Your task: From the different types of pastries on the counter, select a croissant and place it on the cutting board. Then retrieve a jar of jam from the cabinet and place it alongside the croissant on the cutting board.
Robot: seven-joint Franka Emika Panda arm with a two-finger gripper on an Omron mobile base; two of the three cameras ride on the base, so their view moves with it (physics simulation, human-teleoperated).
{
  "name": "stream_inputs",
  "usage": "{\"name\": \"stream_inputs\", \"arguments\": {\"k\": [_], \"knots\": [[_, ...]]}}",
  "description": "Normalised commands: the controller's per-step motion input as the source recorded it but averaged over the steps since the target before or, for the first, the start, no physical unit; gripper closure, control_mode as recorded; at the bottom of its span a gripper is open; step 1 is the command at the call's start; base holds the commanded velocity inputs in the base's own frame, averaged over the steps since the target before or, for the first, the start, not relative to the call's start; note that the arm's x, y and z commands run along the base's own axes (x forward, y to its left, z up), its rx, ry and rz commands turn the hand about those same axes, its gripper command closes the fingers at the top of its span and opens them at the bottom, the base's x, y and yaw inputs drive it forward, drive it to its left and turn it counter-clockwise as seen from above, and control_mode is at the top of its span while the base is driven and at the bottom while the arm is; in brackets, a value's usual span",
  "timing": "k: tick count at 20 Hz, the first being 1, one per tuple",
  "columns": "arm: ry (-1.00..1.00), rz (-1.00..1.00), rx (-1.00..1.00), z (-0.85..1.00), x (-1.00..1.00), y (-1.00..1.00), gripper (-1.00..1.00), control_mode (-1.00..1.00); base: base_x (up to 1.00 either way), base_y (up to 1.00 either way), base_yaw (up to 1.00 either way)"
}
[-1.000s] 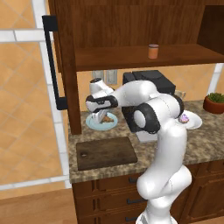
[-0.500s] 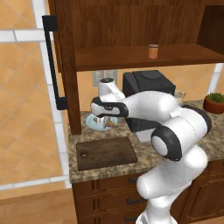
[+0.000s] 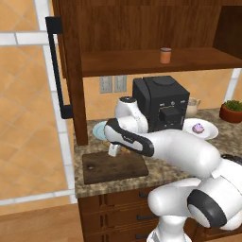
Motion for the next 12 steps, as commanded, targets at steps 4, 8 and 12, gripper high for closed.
{"name": "stream_inputs", "arguments": {"k": [4,8,12], "knots": [[0.12,0.04,-0.12,-0.12,-0.84,0.18,1.0,-1.0,0.0,0.0,0.0],[0.01,0.0,0.0,0.0,-0.03,0.0,1.0,-1.0,0.0,0.0,0.0],[-0.06,0.0,0.0,0.0,0.42,0.03,1.0,-1.0,0.0,0.0,0.0]]}}
